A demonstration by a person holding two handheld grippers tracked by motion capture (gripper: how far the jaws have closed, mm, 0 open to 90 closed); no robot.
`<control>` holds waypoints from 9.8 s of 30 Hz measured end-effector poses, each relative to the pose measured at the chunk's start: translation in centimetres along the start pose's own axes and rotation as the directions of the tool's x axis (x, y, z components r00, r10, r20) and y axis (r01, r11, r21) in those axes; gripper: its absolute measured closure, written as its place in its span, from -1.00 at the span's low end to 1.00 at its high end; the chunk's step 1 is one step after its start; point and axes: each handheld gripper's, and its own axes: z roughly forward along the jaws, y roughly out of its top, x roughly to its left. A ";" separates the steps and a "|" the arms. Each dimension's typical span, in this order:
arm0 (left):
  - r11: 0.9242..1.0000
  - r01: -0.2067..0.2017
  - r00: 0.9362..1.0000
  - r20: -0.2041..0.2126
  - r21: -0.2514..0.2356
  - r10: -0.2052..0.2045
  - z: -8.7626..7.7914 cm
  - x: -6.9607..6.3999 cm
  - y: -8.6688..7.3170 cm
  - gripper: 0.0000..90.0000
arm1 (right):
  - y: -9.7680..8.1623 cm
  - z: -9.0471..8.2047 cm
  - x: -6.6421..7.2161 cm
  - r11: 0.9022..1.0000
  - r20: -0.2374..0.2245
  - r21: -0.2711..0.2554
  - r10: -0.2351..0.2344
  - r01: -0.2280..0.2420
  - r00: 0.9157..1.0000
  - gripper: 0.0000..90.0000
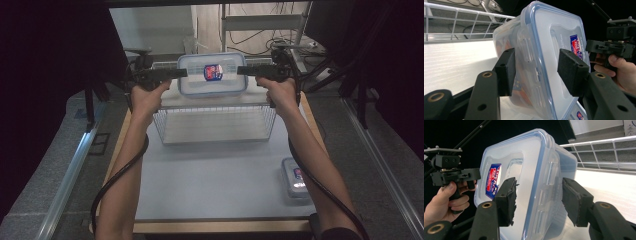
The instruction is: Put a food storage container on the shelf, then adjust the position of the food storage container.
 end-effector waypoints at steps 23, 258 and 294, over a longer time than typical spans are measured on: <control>0.959 -0.282 0.955 -0.109 -0.042 0.276 -3.3 -2.2 -3.6 0.22 | -1.0 -2.6 2.3 0.963 0.091 -0.020 -0.265 0.268 0.960 0.30; 0.830 -0.469 0.818 -0.207 0.301 0.537 -3.2 -3.5 -30.0 -0.85 | -26.3 -5.4 -2.5 0.874 0.256 0.447 -0.329 0.191 0.909 0.98; 0.833 -0.487 0.827 -0.168 0.264 0.537 -3.7 -2.9 -30.1 -0.88 | -26.1 -5.2 -1.1 0.813 0.212 0.415 -0.522 0.407 0.826 0.20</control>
